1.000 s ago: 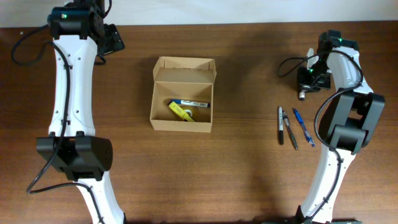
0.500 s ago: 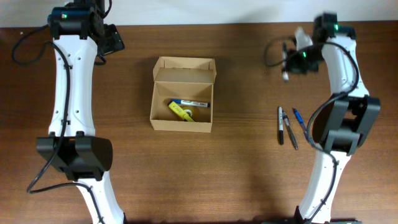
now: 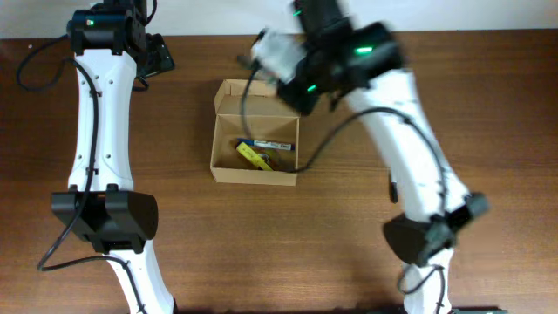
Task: Pack container
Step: 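Place the black marker into the box and open the right gripper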
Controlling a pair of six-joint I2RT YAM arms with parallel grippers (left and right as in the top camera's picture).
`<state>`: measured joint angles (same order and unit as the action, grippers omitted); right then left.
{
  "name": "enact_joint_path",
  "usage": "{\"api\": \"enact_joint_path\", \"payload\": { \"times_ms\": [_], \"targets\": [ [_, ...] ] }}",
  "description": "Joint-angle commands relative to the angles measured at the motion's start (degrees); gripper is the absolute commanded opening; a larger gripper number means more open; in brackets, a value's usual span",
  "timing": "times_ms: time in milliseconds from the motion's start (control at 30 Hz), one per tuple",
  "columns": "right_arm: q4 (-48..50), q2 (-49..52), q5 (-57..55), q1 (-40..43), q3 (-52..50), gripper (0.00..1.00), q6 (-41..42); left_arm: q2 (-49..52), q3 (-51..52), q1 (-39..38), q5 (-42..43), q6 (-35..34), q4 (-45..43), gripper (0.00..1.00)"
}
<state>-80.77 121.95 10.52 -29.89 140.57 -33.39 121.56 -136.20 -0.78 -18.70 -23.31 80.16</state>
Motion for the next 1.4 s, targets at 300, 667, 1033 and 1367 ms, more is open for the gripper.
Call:
{"api": "enact_joint_path", "payload": {
  "times_ms": [300,667,1033,1367],
  "targets": [
    [5.92,11.28,-3.23,-2.82,-12.81,0.04,-4.28,0.04,-0.90,0.09,-0.61,0.70,0.04,1.00],
    [9.62,14.56,-0.22,-3.34,-17.84,0.04,0.87,0.04,-0.90,0.09,-0.59,0.70,0.04,1.00],
    [5.68,9.49,-0.87,-4.22,-11.47,0.56,6.12,0.04,-0.90,0.09,-0.59,0.70,0.04,1.00],
    [-3.08,-5.66,-20.50,-4.02,2.40,0.56,18.91,0.04,-0.90,0.09,-0.61,0.70,0.04,1.00]
  ]
}}
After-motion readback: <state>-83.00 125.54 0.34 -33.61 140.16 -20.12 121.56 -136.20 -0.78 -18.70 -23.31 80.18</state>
